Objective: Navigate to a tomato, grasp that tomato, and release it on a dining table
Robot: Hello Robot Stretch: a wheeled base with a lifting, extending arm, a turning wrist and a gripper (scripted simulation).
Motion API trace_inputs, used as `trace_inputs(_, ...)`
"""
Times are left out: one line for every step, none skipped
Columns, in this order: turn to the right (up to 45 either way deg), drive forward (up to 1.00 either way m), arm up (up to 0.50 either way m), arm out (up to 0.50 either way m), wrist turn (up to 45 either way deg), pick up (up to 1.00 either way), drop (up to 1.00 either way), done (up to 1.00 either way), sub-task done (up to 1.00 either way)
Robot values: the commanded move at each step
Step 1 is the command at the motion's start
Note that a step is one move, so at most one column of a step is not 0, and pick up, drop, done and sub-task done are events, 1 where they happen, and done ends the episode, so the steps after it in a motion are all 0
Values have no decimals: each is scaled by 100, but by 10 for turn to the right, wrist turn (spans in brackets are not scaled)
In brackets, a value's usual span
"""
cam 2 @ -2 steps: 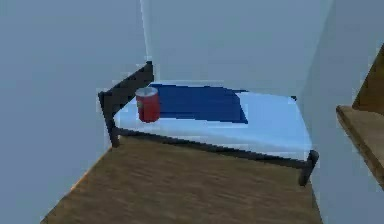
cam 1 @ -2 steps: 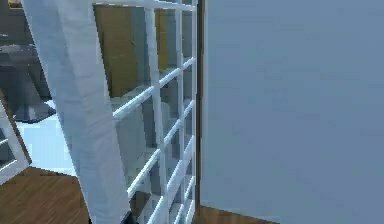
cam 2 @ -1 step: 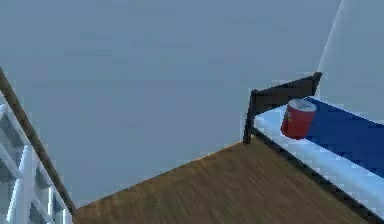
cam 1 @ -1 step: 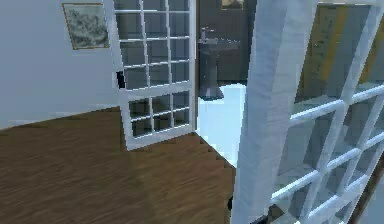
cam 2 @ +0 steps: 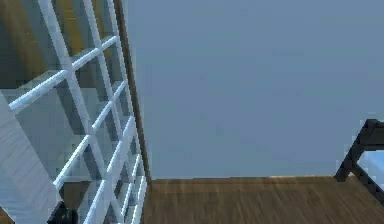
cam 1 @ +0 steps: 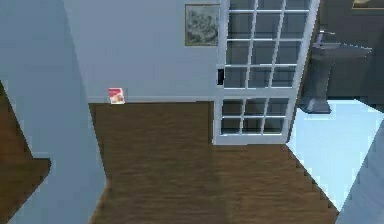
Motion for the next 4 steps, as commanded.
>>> trace_inputs(0, 15, 0, 0, 0, 0, 0, 0, 0)
trace_inputs(0, 75, 0, 0, 0, 0, 0, 0, 0)
trace_inputs(450, 0, 0, 0, 0, 0, 0, 0, 0)
trace_inputs(270, 0, 0, 0, 0, 0, 0, 0, 0)
